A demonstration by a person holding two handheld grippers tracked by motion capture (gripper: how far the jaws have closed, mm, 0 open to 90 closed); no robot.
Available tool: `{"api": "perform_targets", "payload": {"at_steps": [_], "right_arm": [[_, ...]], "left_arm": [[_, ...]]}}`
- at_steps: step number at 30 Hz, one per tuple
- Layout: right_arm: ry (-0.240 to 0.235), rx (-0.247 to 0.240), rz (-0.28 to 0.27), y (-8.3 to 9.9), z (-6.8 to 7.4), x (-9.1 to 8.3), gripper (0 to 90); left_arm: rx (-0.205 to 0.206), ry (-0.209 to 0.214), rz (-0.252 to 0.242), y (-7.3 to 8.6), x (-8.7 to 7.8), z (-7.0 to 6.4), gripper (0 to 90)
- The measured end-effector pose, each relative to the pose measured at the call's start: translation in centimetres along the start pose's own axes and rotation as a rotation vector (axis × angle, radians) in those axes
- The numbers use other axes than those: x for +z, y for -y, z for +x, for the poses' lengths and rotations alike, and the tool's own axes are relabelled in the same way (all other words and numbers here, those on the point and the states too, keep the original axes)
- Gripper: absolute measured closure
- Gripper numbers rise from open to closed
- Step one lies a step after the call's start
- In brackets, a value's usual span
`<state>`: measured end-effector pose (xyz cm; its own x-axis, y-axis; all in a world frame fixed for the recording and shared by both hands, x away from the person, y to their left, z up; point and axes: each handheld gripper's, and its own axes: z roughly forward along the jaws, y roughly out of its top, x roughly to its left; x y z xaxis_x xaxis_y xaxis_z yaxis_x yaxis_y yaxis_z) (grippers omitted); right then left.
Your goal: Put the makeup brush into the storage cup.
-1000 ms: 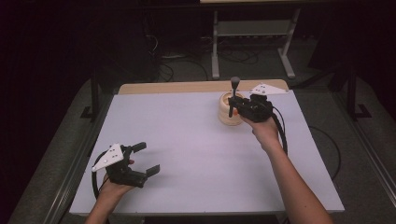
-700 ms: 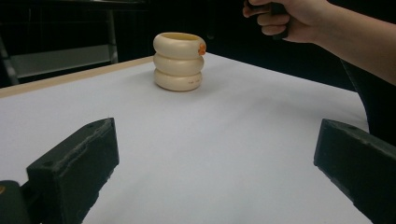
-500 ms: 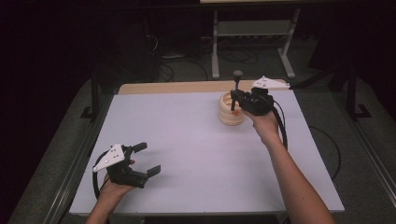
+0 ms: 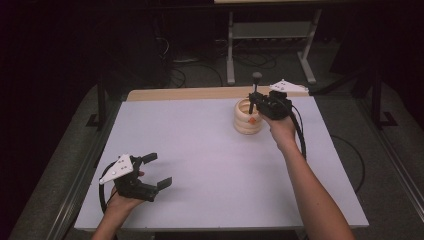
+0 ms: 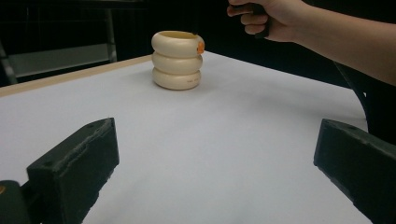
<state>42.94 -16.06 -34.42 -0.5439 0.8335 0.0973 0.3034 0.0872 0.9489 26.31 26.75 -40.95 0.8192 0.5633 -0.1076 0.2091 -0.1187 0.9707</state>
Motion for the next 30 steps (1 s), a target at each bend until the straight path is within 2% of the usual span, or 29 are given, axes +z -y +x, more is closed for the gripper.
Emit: {"api": "perform_targets", "payload": {"at_steps": [9, 16, 30], "right_arm": [[0.036, 0.024, -0.007, 0.6, -1.0, 0.8, 77.6], [0.049, 0.029, 0.015, 1.1, -1.5, 1.5, 77.3], [0.048, 0.025, 0.048, 1.8, -1.5, 2.5, 77.3]], "left_arm": [[-0.001, 0.008, -0.001, 0.0, 0.0, -0.1, 0.5], [0.001, 0.008, -0.003, 0.0, 0.0, -0.1, 0.4], [0.002, 0.011, -0.005, 0.0, 0.0, 0.0, 0.4]]}}
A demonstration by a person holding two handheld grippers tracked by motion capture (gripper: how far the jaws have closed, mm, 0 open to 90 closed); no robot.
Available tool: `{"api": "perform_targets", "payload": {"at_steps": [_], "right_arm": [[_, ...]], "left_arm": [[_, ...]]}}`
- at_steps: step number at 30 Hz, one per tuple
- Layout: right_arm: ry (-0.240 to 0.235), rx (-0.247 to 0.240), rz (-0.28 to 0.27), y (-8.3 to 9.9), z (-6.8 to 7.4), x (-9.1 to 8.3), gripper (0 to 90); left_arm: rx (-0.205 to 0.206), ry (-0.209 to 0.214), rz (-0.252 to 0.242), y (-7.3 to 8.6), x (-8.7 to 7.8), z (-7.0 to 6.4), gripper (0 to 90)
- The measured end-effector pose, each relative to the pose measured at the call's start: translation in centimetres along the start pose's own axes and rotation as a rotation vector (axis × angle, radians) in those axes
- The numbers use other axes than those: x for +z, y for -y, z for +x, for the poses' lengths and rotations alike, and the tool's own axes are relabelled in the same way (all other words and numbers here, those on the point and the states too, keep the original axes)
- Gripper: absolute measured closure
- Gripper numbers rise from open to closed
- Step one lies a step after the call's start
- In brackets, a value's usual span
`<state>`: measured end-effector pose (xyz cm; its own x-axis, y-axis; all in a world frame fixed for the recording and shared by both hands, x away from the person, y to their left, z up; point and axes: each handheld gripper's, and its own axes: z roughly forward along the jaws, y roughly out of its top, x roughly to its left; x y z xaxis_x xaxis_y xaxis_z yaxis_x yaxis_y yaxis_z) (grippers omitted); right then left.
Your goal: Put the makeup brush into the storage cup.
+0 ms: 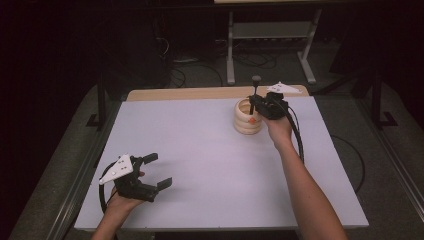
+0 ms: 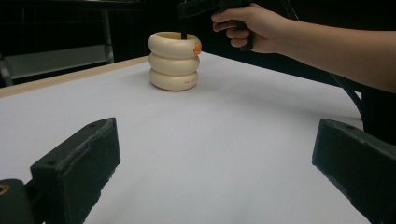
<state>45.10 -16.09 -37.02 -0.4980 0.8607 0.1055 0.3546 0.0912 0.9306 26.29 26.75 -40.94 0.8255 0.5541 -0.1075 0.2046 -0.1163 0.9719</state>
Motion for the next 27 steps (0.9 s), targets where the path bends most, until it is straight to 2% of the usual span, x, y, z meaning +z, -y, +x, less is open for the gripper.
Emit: {"api": "perform_targets", "payload": {"at_steps": [9, 11, 13, 15, 19, 23, 27], "right_arm": [[0.0, -0.005, 0.035, 0.3, 0.1, 0.4, 77.1], [0.004, -0.007, 0.034, 0.3, 0.1, 0.5, 74.7], [0.008, 0.003, 0.025, 0.3, 0.0, 0.5, 57.0], [0.004, 0.019, 0.016, 0.3, -0.2, 0.4, 44.0], [0.017, 0.038, 0.006, 0.3, -0.5, 0.3, 26.6], [0.028, 0.053, -0.002, 0.2, -0.8, -0.1, 18.5], [0.029, 0.061, 0.0, 0.1, -1.0, -0.7, 16.3]], "left_arm": [[-0.001, 0.007, 0.001, 0.0, 0.1, -0.1, 0.5], [0.0, 0.008, 0.001, 0.0, 0.1, -0.1, 0.4], [-0.001, 0.009, 0.0, 0.0, 0.1, -0.1, 0.5], [-0.002, 0.009, -0.001, 0.0, 0.1, -0.1, 0.5], [-0.002, 0.009, -0.001, 0.0, 0.1, -0.1, 0.4], [0.002, 0.011, 0.0, 0.0, 0.1, -0.1, 0.5], [-0.003, 0.006, 0.001, -0.1, 0.2, 0.0, 0.5]]}}
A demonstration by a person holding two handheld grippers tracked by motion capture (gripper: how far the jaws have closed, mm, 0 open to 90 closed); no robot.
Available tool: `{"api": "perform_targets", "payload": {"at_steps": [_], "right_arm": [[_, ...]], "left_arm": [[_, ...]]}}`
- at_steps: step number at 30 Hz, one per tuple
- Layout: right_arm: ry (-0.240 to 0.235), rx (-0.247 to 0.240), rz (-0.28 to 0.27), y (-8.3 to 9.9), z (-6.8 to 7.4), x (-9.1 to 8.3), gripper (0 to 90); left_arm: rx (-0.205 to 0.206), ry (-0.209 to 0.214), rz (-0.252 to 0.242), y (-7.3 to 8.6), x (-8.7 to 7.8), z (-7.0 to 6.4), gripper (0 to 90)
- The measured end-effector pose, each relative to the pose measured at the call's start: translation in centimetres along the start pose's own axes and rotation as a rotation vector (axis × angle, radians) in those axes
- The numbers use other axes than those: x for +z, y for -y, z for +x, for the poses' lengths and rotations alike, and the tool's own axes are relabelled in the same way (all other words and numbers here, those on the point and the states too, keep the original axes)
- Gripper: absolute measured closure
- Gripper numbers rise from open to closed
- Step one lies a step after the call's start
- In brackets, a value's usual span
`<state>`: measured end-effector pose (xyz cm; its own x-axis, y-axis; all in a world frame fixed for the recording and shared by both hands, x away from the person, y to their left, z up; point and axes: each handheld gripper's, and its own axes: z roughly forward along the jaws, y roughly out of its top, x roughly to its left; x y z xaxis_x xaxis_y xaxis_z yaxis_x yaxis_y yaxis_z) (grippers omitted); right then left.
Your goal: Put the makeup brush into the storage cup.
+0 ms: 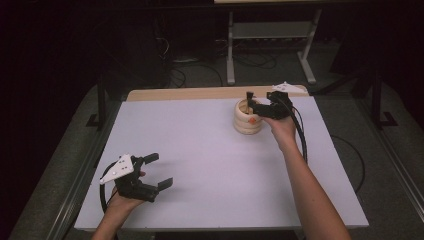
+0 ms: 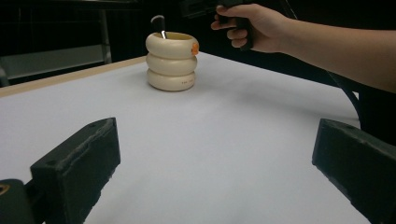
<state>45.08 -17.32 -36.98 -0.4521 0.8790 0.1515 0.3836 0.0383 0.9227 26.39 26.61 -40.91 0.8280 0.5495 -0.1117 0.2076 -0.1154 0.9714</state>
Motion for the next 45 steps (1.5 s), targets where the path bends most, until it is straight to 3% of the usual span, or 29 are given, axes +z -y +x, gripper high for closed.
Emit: {"api": "perform_targets", "payload": {"at_steps": [17, 22, 34, 45], "right_arm": [[-0.051, -0.042, 0.026, 0.9, 1.0, -1.7, 13.0], [-0.046, -0.059, 0.005, 1.3, 1.0, -2.5, 11.5], [-0.099, -0.066, -0.005, 2.5, 1.1, -4.5, 1.2], [-0.137, -0.081, -0.037, 3.6, 1.5, -6.8, 0.6]], "left_arm": [[0.004, -0.007, -0.004, 0.0, 0.0, 0.2, 0.4], [0.004, -0.006, -0.002, 0.0, -0.1, 0.2, 0.4], [0.011, -0.016, -0.007, 0.0, -0.3, 0.2, 0.4], [0.002, -0.018, 0.007, 0.1, -0.3, 0.2, 0.4]]}}
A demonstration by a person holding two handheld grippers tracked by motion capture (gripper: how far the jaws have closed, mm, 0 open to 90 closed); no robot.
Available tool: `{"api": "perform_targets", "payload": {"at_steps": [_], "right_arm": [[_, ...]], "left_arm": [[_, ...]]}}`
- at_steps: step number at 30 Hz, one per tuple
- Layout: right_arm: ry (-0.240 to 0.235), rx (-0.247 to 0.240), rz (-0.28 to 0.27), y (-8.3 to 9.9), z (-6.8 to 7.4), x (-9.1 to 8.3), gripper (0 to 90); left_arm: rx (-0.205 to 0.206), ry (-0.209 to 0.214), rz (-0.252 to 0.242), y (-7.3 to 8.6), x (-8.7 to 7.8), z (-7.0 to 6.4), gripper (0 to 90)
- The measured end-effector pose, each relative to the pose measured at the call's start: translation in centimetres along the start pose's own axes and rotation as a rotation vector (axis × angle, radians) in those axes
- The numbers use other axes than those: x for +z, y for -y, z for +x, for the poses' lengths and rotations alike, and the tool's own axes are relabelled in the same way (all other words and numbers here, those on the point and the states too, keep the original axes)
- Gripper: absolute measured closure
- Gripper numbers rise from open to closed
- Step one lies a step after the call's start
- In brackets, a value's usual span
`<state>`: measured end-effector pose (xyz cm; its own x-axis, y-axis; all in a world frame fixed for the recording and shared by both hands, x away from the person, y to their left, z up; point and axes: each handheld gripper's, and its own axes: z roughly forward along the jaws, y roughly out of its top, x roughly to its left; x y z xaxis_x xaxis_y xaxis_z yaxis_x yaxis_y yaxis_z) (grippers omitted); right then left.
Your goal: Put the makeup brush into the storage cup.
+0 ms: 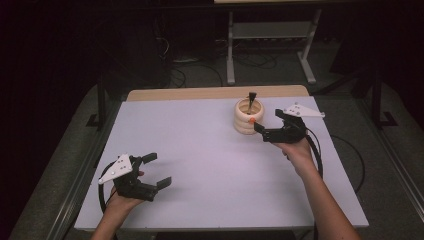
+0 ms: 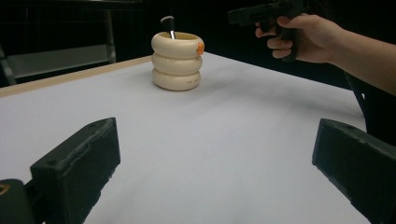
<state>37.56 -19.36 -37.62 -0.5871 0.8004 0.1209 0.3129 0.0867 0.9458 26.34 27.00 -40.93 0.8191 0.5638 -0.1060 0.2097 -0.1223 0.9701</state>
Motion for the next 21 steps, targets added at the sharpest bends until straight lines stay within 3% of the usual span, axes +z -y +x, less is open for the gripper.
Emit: {"api": "perform_targets", "payload": {"at_steps": [9, 21], "right_arm": [[-0.018, -0.021, -0.018, 0.7, 0.8, -2.1, 0.6], [-0.035, -0.007, -0.041, 1.7, 1.4, -4.6, 0.6]], "left_arm": [[0.007, 0.005, -0.001, 0.0, 0.1, -0.1, 0.4], [0.006, 0.008, -0.003, 0.0, 0.1, -0.3, 0.4]]}}
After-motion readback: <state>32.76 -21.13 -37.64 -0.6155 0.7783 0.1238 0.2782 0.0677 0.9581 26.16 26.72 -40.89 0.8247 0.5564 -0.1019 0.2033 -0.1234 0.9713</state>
